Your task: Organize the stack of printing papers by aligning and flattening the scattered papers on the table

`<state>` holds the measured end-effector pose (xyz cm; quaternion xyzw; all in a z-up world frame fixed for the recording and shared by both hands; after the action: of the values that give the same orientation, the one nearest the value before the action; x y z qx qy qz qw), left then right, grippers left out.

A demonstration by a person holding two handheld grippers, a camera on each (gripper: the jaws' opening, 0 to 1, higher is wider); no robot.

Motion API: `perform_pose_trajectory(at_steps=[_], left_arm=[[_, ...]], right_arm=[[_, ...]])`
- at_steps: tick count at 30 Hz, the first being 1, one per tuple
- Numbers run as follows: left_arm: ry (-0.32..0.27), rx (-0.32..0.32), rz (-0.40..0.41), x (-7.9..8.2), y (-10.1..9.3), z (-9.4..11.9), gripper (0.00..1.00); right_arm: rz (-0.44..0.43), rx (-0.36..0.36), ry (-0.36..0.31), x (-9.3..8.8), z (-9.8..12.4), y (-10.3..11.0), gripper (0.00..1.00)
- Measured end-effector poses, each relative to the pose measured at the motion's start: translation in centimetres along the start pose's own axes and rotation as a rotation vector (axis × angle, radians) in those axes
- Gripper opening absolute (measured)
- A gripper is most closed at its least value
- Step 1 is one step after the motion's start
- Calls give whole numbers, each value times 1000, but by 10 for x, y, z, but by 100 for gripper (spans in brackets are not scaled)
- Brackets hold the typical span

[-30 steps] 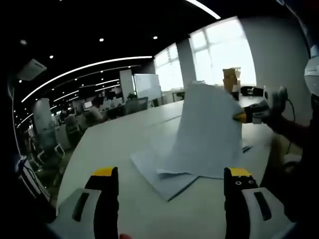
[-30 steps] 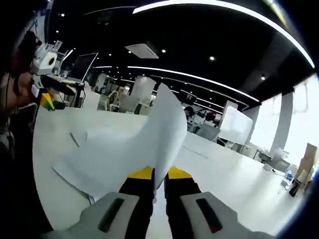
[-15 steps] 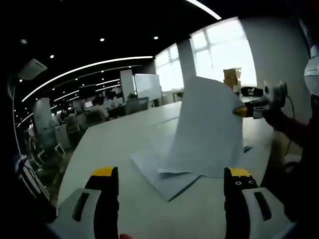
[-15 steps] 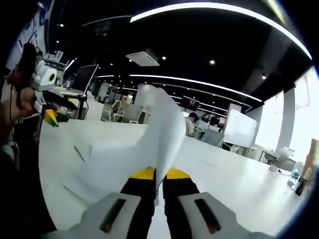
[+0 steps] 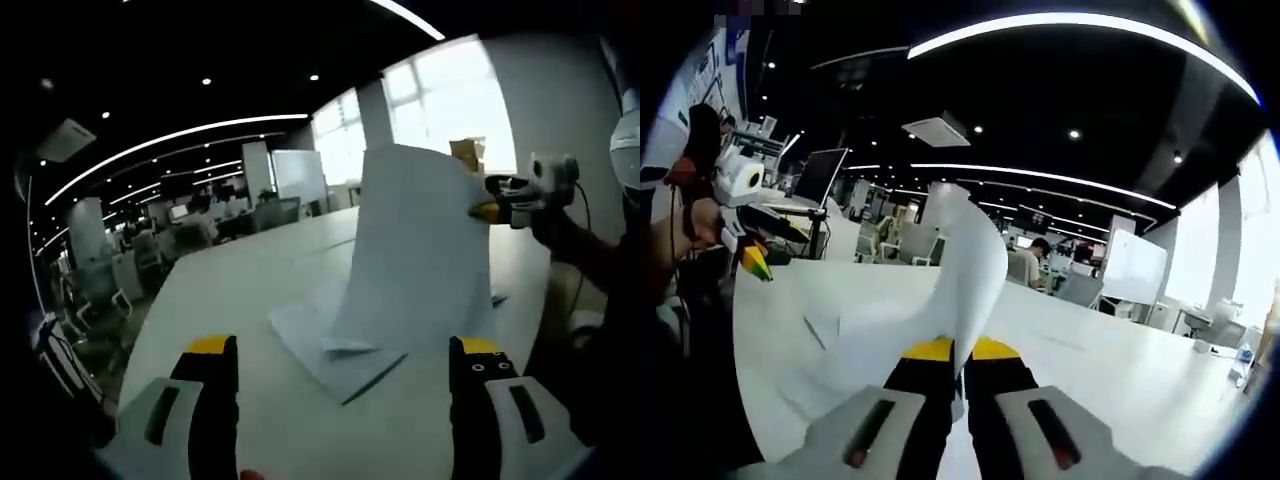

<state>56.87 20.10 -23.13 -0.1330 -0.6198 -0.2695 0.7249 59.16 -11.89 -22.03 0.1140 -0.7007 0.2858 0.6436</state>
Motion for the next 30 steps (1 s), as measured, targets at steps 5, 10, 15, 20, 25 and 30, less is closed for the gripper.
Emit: perform_pose_trajectory(at_steps=[5,10,15,20,25,30], left_arm=[[0,0,1,0,-1,0,89],[5,-6,2,-1,-4,-1,89],[11,-10,-8,2,-7,-2,89],[4,-3,-11,5,-7,-3,89],[6,-10,-10,6,-9,-6,89],[-4,-26,-14,11,-13,-12,89]], right_arm=[[12,6,-10,2,0,1,0],[-7,27,-38,9,0,4,0],[-5,41,-52,12,-3,6,0],[-9,49,-60,14,-4,6,0],[-1,57,-75,22,-5,4,0],[-2,60,-110,31,-5,3,0]])
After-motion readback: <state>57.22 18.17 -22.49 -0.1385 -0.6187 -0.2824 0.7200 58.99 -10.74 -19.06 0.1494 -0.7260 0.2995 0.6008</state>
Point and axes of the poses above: the point that each gripper's makers call its tool centre point, and the gripper's own axes: z roughly backward along the fingers, y roughly to its left, x roughly out of its top, the point moved 6 cm from there along z, roughly backward along the fingers, and after that the axes turned 4 degrees about -y, right-handed, at the moved point
